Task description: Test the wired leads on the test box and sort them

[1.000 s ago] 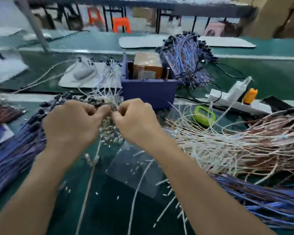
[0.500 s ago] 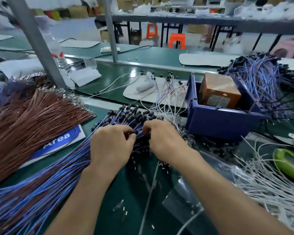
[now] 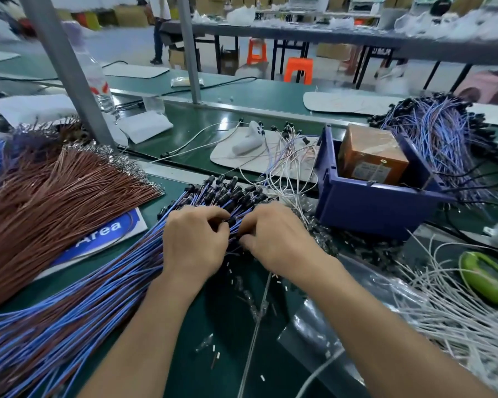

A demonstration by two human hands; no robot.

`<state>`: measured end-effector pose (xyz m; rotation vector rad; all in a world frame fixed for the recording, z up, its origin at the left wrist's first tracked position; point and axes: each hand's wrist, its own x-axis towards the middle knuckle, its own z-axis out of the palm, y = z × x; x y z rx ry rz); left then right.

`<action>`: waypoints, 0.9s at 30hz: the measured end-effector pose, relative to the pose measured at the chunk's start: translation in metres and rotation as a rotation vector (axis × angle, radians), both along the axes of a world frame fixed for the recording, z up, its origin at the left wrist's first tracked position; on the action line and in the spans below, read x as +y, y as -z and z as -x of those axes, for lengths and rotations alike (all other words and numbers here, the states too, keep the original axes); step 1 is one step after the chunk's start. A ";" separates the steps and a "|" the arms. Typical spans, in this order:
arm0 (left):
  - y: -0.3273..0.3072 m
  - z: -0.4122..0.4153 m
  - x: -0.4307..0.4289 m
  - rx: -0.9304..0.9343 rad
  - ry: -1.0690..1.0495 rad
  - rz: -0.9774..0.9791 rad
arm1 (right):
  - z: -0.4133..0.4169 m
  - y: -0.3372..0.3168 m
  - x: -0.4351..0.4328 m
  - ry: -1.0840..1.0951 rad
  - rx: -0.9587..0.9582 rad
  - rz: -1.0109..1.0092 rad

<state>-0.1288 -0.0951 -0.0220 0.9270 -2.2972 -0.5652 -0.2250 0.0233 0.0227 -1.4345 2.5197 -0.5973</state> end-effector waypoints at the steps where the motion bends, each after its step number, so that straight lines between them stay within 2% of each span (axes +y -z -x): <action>1: 0.001 0.000 -0.001 0.020 0.001 -0.029 | 0.002 -0.004 0.004 0.049 -0.030 0.049; 4: 0.001 0.000 -0.003 0.087 -0.013 -0.090 | 0.010 -0.014 0.028 0.244 -0.086 0.199; 7: -0.002 -0.003 0.000 0.115 -0.006 -0.040 | 0.019 -0.021 0.063 0.396 -0.216 0.403; 10: -0.013 -0.005 0.018 0.207 0.193 -0.069 | 0.018 -0.024 0.096 0.528 -0.213 0.612; 12: -0.018 -0.002 0.036 0.194 0.349 -0.078 | 0.015 -0.025 0.108 0.607 -0.260 0.755; 14: -0.017 0.002 0.049 0.155 0.442 -0.048 | 0.016 -0.023 0.116 0.669 -0.520 0.967; 18: -0.013 0.004 0.055 0.071 0.437 -0.147 | 0.023 -0.031 0.127 0.722 -1.188 1.349; 20: -0.011 0.005 0.054 0.007 0.436 -0.177 | 0.026 -0.035 0.131 0.691 -1.401 1.493; 23: -0.008 0.006 0.059 -0.020 0.448 -0.195 | 0.028 -0.039 0.135 0.647 -1.467 1.585; 27: -0.010 0.008 0.060 -0.044 0.448 -0.230 | 0.043 -0.044 0.153 0.604 -1.352 1.613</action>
